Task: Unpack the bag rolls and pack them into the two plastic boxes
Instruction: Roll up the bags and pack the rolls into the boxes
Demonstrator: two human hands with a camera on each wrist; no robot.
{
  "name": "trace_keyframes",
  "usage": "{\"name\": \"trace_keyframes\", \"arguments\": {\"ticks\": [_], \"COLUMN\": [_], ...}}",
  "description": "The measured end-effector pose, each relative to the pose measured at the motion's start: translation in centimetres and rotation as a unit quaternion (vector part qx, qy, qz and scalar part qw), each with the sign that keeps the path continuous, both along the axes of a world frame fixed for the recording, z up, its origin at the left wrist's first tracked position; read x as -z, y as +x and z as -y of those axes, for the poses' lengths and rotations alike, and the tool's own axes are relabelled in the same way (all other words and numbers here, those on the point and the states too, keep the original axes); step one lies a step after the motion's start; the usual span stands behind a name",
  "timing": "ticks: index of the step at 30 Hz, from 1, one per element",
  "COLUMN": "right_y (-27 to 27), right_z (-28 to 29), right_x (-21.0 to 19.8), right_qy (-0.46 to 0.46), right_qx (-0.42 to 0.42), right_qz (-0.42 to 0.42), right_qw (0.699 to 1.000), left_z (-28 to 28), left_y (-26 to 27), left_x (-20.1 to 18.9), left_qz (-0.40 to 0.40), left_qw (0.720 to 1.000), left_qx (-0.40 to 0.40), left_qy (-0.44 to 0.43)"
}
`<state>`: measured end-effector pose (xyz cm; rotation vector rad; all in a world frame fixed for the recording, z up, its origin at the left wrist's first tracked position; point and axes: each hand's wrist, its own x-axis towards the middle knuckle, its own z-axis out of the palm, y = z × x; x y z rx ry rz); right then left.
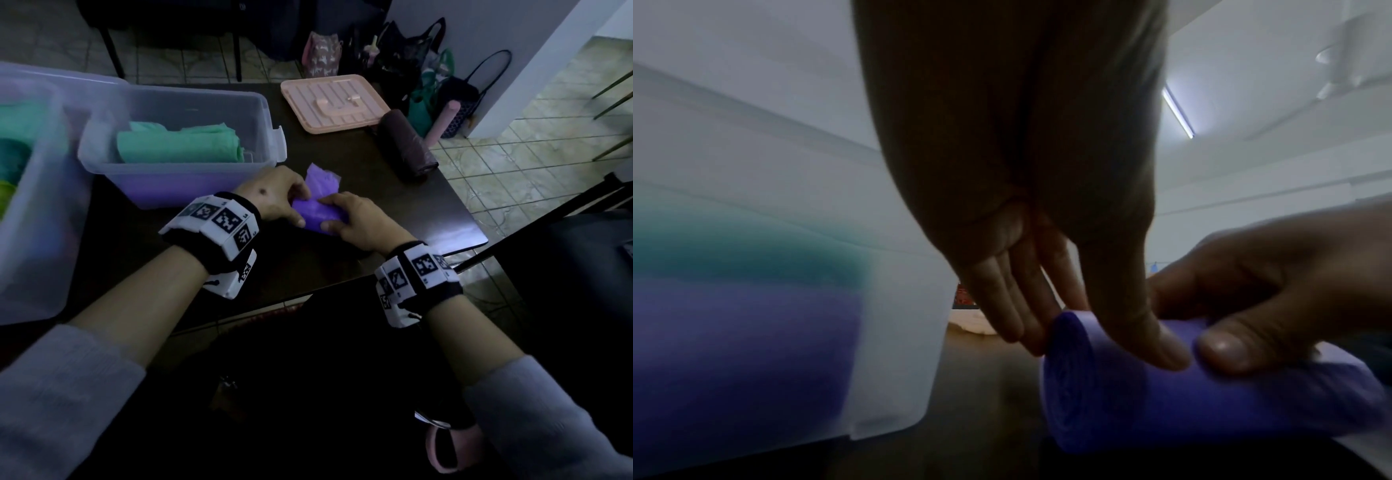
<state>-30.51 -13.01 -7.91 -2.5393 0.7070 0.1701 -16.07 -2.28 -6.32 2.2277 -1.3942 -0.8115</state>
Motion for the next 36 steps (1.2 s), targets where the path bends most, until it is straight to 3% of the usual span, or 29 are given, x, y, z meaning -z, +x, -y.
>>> {"name": "trace_keyframes", "arguments": {"ticks": [5,9,13,18,22,27,30,32,36], "right_y": [0.7,1.5,2.8,4.5,3.8,2.3,1.8,1.9,2.4], "right_z": [0.9,1.6,2.2,2.2,1.6,-0.7,-1.9,-2.4,-3.1], "right_x": [-1.1,-1.6,-1.2,-0.7,-0.8,-0.3,0.2,0.0,-1.4], "right_qy": [0.025,0.105,0.066,0.042,0.071,-0.039,-0.038,-0.028,-0.007], "right_qx": [-0.029,-0.002,0.013,-0.019,-0.03,-0.062,-0.057,-0.06,-0.073], "right_qz": [-0.096,-0.135,-0.139,-0.212,-0.167,-0.103,-0.083,-0.087,-0.097], "right_qw": [0.995,0.985,0.988,0.976,0.983,0.992,0.994,0.994,0.993], "left_z": [0.1,0.2,0.2,0.2,0.2,-0.7,-1.9,-3.1,-6.1], "left_y": [0.3,0.3,0.2,0.3,0.2,0.1,0.4,0.7,1.7], "left_x": [0.1,0.5,0.7,0.7,0.7,1.1,2.2,3.1,3.4], "left_qz": [-0.012,-0.036,-0.024,-0.03,-0.034,-0.06,-0.125,-0.222,-0.405], "left_qw": [1.0,0.998,0.999,0.998,0.998,0.997,0.988,0.952,0.801], "left_qx": [-0.011,-0.016,-0.02,-0.017,-0.024,-0.033,-0.095,-0.208,-0.421], "left_qy": [0.013,0.043,0.039,0.052,0.057,0.039,0.013,-0.029,-0.13]}}
